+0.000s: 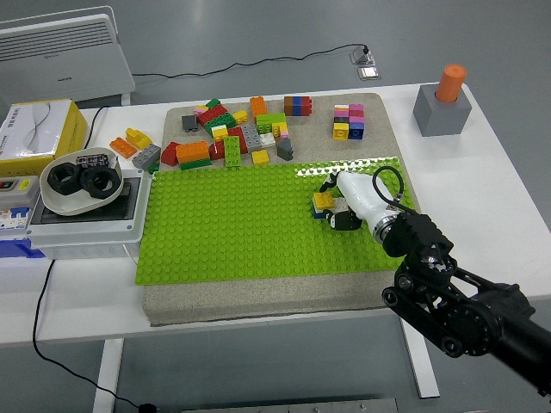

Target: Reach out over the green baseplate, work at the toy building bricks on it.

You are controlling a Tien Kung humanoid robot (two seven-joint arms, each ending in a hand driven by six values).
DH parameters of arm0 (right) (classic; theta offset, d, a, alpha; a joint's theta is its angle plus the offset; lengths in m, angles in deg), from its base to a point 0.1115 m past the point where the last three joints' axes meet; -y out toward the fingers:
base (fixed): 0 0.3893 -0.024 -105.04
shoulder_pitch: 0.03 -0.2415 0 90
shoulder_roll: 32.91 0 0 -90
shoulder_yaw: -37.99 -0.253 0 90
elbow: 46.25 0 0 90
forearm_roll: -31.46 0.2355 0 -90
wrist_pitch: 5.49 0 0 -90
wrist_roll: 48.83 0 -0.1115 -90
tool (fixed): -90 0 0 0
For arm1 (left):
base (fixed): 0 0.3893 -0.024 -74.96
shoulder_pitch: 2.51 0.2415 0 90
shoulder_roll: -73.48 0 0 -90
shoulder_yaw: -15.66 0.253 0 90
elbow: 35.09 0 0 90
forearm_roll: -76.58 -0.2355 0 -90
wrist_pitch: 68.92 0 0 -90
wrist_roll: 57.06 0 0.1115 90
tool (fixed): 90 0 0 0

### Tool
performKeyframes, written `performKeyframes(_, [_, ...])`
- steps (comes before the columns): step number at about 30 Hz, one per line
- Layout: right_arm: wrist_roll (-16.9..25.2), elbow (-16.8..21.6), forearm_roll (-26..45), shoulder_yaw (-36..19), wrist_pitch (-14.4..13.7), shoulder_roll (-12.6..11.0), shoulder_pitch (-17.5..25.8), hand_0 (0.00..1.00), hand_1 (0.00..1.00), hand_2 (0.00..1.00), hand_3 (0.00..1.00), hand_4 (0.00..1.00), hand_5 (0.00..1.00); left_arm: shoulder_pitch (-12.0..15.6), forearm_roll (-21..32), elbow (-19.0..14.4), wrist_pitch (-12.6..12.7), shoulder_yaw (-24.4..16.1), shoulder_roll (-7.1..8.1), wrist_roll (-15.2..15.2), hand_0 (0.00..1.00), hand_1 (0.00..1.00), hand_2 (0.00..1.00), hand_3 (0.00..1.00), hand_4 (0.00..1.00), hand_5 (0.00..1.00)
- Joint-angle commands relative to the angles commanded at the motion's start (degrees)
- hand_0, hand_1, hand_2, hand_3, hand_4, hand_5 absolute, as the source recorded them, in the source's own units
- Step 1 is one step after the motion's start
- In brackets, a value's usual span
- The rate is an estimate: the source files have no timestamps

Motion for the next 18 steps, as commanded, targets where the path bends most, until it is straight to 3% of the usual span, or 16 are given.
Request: performKeyframes(18, [-0.1,-0.2,0.0,0.5,-0.1,0.0,-0.1,0.719,0.698,0.752,0.627,0.625,0.123,0.0,-0.1,0.0,0.0,-0.1,-0.01,0.0,0.69,0.507,0.414,0.556,0.357,0.286])
